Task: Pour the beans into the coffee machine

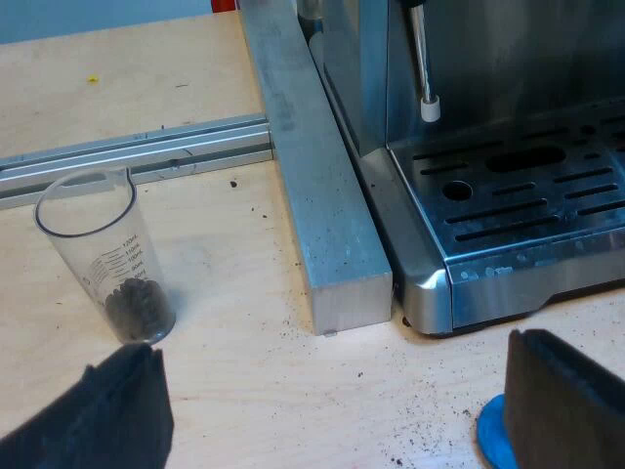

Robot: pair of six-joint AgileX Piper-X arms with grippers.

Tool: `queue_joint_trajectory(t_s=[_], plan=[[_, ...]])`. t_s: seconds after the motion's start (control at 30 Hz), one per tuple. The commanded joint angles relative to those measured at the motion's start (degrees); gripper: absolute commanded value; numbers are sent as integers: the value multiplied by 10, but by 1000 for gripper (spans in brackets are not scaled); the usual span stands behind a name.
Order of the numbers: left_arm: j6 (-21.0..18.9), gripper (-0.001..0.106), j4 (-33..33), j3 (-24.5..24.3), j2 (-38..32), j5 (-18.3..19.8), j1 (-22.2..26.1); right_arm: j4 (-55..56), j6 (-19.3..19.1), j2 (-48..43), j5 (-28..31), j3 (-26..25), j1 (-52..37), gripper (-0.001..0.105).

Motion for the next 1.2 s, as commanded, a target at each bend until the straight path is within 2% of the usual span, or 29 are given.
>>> queue_joint_trajectory(t_s=[0.03,0.23,0.4,0.57,0.77,0.87,1.0,1.2], plan=[[-3,71,-16,-2,-80,0,-1,-23,-5,-18,-2,-3,0,78],[-10,71,-15,-34,-54,0,-1,-22,-1,24,-44,-36,4,78],[-10,71,-15,-66,-10,0,-1,-24,0,94,-58,-83,54,78],[-10,71,-16,-93,42,0,-1,-28,-28,170,-106,-126,129,78],[-10,71,-29,-93,60,0,-1,-83,-31,223,-158,-144,202,78],[-10,71,-57,-93,67,-7,-1,-135,-56,258,-225,-144,261,78],[-10,71,-63,-93,67,-21,-1,-183,-57,289,-232,-144,319,78],[-10,71,-97,-69,67,-68,-1,-259,-70,350,-217,-144,418,78]])
